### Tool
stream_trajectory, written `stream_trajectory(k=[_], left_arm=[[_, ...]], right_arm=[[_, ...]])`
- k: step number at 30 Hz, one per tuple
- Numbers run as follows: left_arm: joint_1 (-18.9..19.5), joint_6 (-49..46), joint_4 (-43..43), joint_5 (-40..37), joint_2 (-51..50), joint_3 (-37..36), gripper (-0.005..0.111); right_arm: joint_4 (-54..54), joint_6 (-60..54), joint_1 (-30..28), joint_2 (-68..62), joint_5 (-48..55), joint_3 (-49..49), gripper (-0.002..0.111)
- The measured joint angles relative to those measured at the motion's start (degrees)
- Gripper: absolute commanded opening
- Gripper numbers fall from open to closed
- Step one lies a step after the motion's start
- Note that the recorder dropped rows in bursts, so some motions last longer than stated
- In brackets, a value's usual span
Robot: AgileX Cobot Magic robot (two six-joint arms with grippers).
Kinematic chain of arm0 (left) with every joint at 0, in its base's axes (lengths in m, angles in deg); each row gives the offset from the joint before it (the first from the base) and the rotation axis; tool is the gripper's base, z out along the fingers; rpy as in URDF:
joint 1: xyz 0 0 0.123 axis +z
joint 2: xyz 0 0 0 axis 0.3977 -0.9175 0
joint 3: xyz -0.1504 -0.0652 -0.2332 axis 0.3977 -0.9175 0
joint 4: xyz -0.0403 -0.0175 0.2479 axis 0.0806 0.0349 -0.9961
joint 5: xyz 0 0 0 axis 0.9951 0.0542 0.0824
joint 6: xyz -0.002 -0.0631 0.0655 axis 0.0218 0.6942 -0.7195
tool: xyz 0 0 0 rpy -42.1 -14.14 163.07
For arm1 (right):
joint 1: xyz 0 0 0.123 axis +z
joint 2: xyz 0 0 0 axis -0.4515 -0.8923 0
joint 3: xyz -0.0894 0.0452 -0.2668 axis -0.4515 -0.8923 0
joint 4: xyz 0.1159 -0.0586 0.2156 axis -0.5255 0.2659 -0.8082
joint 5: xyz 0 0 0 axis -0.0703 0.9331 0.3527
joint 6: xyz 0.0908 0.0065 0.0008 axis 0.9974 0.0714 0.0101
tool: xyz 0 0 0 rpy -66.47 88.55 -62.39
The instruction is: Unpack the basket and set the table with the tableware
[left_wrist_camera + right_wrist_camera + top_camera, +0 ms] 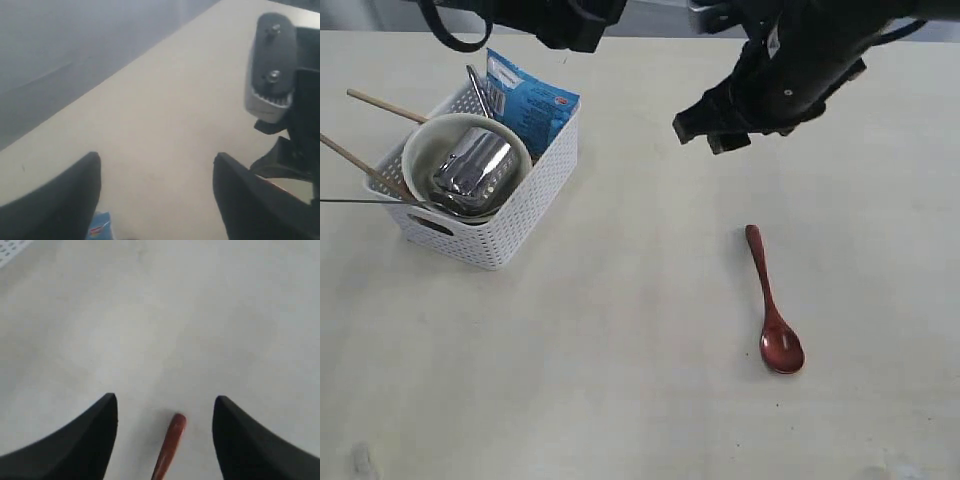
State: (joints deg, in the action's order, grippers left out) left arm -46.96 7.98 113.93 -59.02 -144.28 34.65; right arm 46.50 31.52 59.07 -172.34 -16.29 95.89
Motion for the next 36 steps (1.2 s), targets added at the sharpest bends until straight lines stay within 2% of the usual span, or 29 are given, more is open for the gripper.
stream_trajectory(k=[1,4,7,10,11,18,21,25,29,32,36], left_arm=[[0.94,0.32,-0.24,-0.13,0.00,0.00,0.061],[8.74,3.47,-0.73,-1.98,0.00,0.00,0.061],[14.46,4.80,-0.97,-5.58,0.00,0.00,0.061],[17.34,5.04,-3.40,-11.26,0.00,0.00,0.061],[17.91,6.50,-6.74,-15.04,0.00,0.11,0.061],[18.06,29.84,-32.59,-29.79,1.57,2.41,0.061],[18.06,31.80,-36.32,-35.29,1.57,2.41,0.061],[18.06,33.80,-37.74,-36.97,1.57,2.41,0.061],[18.06,46.06,-41.71,-35.94,1.57,2.41,0.056],[18.06,59.54,-50.35,-38.05,1.65,2.41,0.054],[18.06,62.35,-51.57,-42.64,1.65,1.21,0.054]], right_arm=[[-1.77,-2.94,0.00,-0.13,-0.14,0.85,0.054],[-12.23,-15.38,0.00,-1.57,-2.60,4.48,0.054],[-19.17,-22.86,0.00,-2.97,-6.23,5.86,0.054],[-21.65,-26.37,0.02,-3.42,-7.39,5.91,0.054],[-21.87,-27.32,0.02,-3.52,-7.64,5.91,0.054],[-15.01,-27.82,0.02,-3.52,-7.39,5.91,0.054],[-11.33,-27.82,0.02,-3.52,-6.19,5.91,0.054],[-8.18,-27.92,0.02,-3.52,-7.74,5.91,0.054],[-7.35,-27.92,0.02,-3.54,-9.84,5.91,0.054],[-7.13,-27.92,0.02,-3.54,-10.39,5.91,0.054],[-7.13,-27.92,0.02,-3.54,-10.39,5.91,0.054]])
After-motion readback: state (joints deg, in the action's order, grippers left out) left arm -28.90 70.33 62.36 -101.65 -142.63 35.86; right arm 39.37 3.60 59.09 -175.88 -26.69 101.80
